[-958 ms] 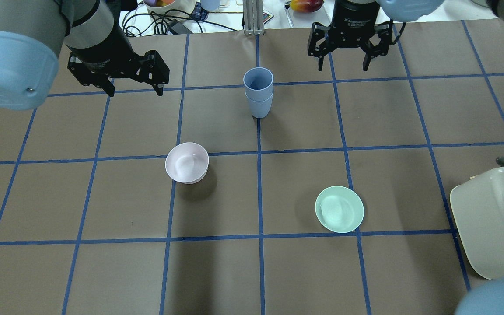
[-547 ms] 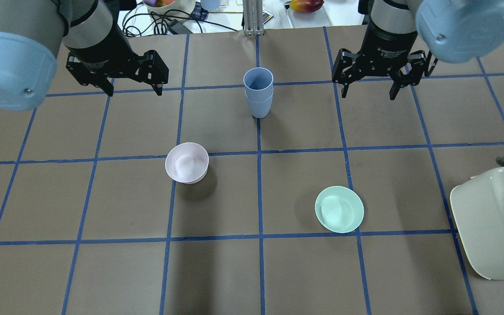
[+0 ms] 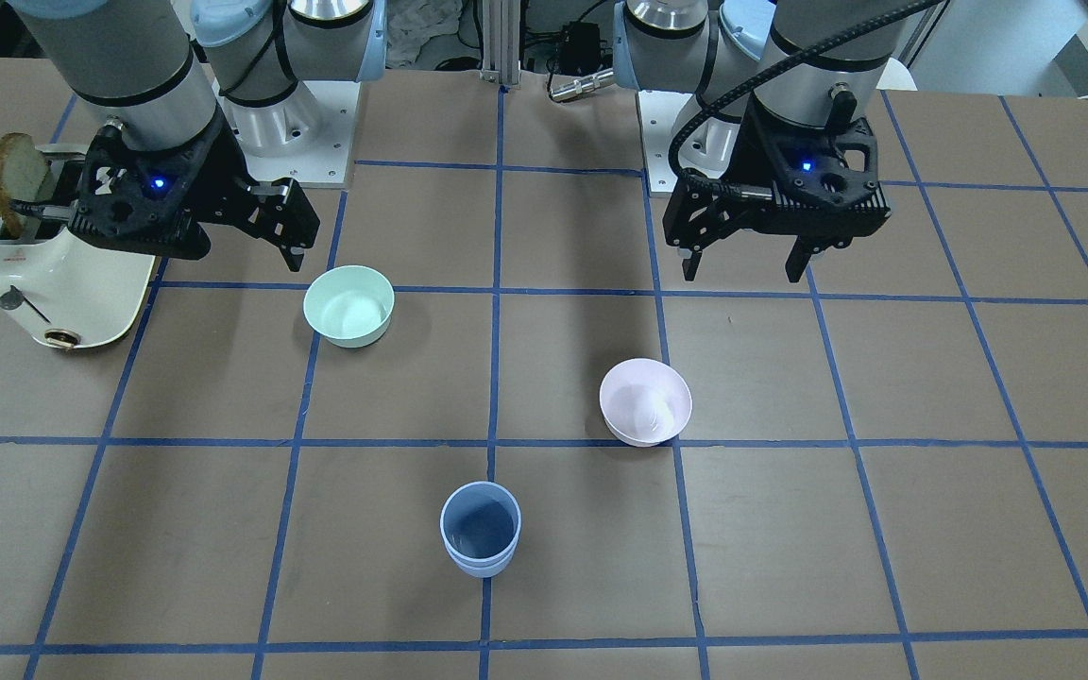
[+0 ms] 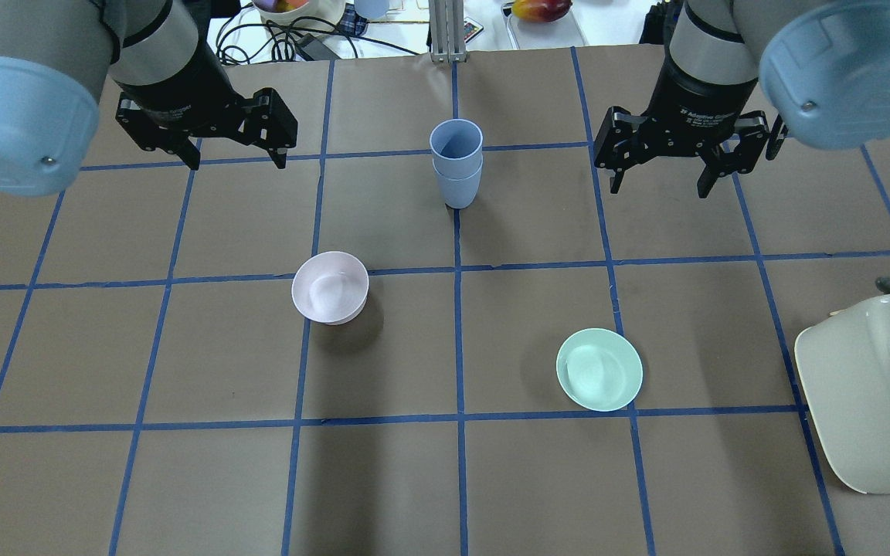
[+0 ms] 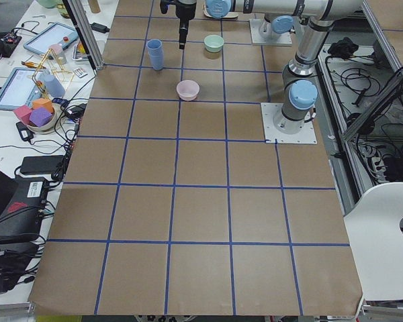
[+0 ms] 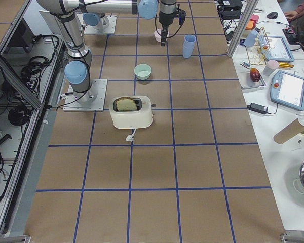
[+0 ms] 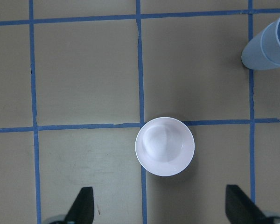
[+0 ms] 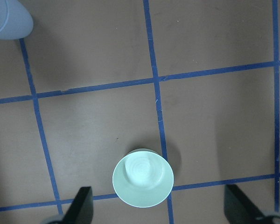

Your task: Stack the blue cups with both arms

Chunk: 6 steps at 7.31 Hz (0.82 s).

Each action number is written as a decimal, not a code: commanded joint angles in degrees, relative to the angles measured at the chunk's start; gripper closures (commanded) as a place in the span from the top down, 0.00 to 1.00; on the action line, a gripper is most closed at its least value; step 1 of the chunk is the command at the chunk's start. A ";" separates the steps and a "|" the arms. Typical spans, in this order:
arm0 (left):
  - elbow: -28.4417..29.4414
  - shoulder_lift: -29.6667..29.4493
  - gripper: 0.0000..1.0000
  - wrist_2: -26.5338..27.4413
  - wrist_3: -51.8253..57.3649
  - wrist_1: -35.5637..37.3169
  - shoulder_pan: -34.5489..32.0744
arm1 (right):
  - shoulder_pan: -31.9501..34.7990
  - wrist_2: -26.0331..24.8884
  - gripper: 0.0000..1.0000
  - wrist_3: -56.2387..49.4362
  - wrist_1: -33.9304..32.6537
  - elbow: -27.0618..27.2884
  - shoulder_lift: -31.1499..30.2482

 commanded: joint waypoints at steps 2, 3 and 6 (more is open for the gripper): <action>-0.09 0.01 1.00 0.00 0.00 -0.03 0.00 | -0.36 -0.76 1.00 -4.38 0.39 -0.73 -0.49; -0.09 0.01 1.00 0.00 0.00 -0.12 0.00 | -0.53 -2.07 1.00 -4.64 0.39 -0.65 -0.84; -0.09 0.09 1.00 0.00 0.00 -0.12 0.00 | -0.44 -2.09 1.00 -4.65 0.39 -0.56 -0.84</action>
